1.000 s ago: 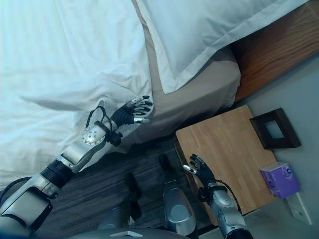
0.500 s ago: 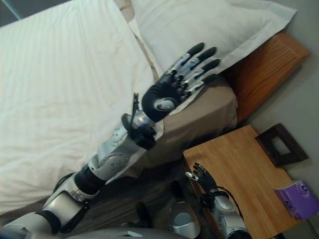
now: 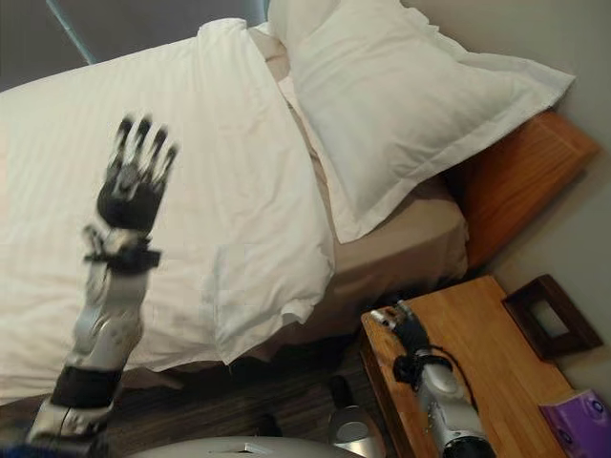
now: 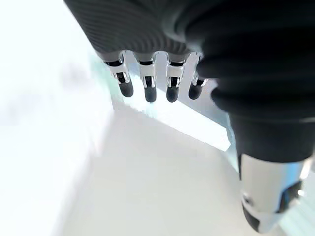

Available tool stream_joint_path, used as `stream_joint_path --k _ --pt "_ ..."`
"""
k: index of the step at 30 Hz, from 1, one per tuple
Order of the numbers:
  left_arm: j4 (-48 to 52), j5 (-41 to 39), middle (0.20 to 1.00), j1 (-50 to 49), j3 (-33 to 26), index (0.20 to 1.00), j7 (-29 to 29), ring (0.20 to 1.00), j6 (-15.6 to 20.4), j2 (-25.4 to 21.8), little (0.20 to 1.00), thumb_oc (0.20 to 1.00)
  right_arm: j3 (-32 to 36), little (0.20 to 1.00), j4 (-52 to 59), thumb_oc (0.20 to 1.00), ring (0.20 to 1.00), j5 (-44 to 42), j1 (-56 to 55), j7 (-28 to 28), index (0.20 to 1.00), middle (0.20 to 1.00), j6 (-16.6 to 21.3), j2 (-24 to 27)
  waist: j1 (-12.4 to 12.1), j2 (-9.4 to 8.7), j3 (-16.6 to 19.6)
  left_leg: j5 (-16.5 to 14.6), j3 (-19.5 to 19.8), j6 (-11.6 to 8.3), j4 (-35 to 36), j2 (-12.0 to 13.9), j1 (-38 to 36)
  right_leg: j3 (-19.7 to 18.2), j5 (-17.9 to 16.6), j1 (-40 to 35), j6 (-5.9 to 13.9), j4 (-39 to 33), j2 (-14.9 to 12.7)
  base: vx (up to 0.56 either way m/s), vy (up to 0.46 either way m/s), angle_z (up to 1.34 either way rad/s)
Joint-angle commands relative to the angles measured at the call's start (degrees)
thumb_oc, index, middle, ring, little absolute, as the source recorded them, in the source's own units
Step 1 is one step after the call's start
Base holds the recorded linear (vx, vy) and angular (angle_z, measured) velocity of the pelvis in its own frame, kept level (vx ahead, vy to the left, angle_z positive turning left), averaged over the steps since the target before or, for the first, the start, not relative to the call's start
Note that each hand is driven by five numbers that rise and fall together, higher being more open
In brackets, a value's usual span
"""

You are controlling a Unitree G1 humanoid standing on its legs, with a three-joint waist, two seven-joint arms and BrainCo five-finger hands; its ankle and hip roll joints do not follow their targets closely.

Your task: Making the bed.

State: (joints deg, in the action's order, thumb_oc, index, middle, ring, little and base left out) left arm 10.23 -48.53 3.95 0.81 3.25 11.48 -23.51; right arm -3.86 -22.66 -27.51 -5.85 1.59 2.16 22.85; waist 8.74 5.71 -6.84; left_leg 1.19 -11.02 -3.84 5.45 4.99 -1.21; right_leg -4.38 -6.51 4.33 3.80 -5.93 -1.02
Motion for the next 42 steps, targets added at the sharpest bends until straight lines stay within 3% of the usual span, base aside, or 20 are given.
stream_joint_path --k 1,6,11,12,16,25,26,27,28,37,42 --pt "-1.85 4.51 1.0 4.19 0.38 1.0 -2.36 1.0 -0.28 -3.81 1.0 1.0 -0.31 1.0 2.58 1.0 1.0 -1.19 1.46 0.32 1.0 1.0 2.56 -1.18 -0.16 -2.57 2.46 0.82 0.72 -2.48 -0.45 1.4 -2.35 2.74 4.26 -4.29 4.99 0.93 -5.0 0.02 0.004 0.19" --pt "-2.53 3.78 1.0 -3.76 -3.39 1.0 -4.3 1.0 -2.05 -2.37 1.0 1.0 1.4 1.0 8.85 1.0 1.0 -0.44 2.51 0.34 1.0 1.0 2.3 -0.22 -1.55 -2.67 2.23 0.82 1.08 -2.31 -0.45 1.52 -2.68 3.18 4.6 -4.85 4.88 0.93 -4.96 0.01 0.001 0.07" --pt "-3.12 1.71 1.0 -9.38 -5.75 1.0 -4.22 1.0 -1.61 2.39 1.0 1.0 4.04 1.0 13.19 1.0 1.0 -5.2 10.59 -3.37 1.0 1.0 5.54 -0.35 -3.52 -2.84 1.91 0.71 1.55 -2.0 -0.45 1.37 -2.6 3.53 4.75 -4.95 4.85 0.93 -5.16 0.0 0.004 -0.02" --pt "-4.66 0.21 1.0 -10.93 -6.41 1.0 -3.05 1.0 -1.15 5.02 1.0 1.0 2.81 1.0 13.69 1.0 1.0 -8.0 15.47 -3.93 1.0 1.0 6.36 -0.47 -4.79 -3.03 1.62 0.66 1.87 -1.93 -0.45 1.16 -2.5 3.82 4.81 -5.0 4.78 0.93 -5.3 -0.04 0.0 -0.01" --pt "-6.15 -1.95 1.0 -13.64 -6.43 1.0 -1.2 1.0 -0.92 7.97 1.0 1.0 -2.48 1.0 15.4 1.0 1.0 -9.56 24.98 -4.55 1.0 1.0 5.62 0.79 -7.62 -3.38 1.02 0.97 2.38 -1.97 -0.45 1.0 -1.88 4.46 4.7 -4.8 4.72 0.93 -5.45 -0.04 -0.006 0.02" --pt "-7.34 -4.3 1.0 -16.56 -7.11 1.0 -0.06 1.0 -0.77 8.25 1.0 1.0 -14.02 1.0 10.52 1.0 1.0 -15.33 36.91 -1.43 1.0 1.0 2.23 -1.94 -11.62 -4.27 0.69 1.66 3.61 -2.19 -0.45 1.29 -1.49 5.98 4.94 -5.55 4.32 0.93 -5.17 0.0 -0.017 0.14" --pt "-7.35 -4.3 1.0 -16.67 -7.08 1.0 -0.08 1.0 -0.86 8.16 1.0 1.0 -15.27 0.736 9.36 0.736 0.736 -15.11 37.79 -0.84 0.736 0.736 1.64 -1.97 -12.0 -4.4 0.63 1.72 3.85 -2.21 -0.45 1.31 -1.38 6.23 4.96 -5.58 4.27 0.93 -5.12 0.0 -0.019 0.12" --pt "-7.34 -4.2 1.0 -16.81 -6.86 1.0 -0.17 1.0 -0.81 7.95 1.0 1.0 -16.08 0.25 8.14 0.25 0.25 -14.57 38.27 -0.9 0.25 0.25 1.08 -2.16 -12.52 -4.47 0.5 1.82 4.14 -2.24 -0.45 1.29 -1.25 6.48 5.01 -5.62 4.22 0.93 -5.04 -0.01 -0.022 0.13" --pt "-7.17 -4.09 1.0 -16.82 -6.86 1.0 -0.24 1.0 -0.84 7.76 1.0 1.0 -16.24 0.2 7.21 0.2 0.2 -14.54 38.62 -0.98 0.2 0.2 0.88 -2.3 -12.86 -4.48 0.33 1.92 4.38 -2.27 -0.45 1.31 -1.11 6.75 5.03 -5.66 4.2 0.93 -5.04 -0.01 -0.02 0.12" --pt "-7.48 -3.27 1.0 -17.4 -7.76 1.0 -0.45 1.0 -0.61 7.0 1.0 1.0 -15.28 0.2 -1.42 0.2 0.2 -12.03 36.98 -1.25 0.2 0.2 -0.93 -2.96 -15.14 -4.02 -1.48 3.05 6.7 -2.54 -0.45 1.25 1.82 8.71 4.9 -3.99 4.06 0.93 -5.08 -0.03 -0.018 0.12" --pt "-8.12 -3.74 1.0 -16.13 -6.46 1.0 -0.4 1.0 -0.05 6.09 1.0 1.0 -12.95 0.2 -10.79 0.2 0.2 -13.6 39.14 -2.58 0.2 0.2 -0.84 -2.72 -15.89 -1.96 -3.4 4.14 7.31 -2.7 -0.45 0.57 4.84 8.8 3.95 -0.87 4.21 0.93 -5.6 -0.07 0.001 0.08"
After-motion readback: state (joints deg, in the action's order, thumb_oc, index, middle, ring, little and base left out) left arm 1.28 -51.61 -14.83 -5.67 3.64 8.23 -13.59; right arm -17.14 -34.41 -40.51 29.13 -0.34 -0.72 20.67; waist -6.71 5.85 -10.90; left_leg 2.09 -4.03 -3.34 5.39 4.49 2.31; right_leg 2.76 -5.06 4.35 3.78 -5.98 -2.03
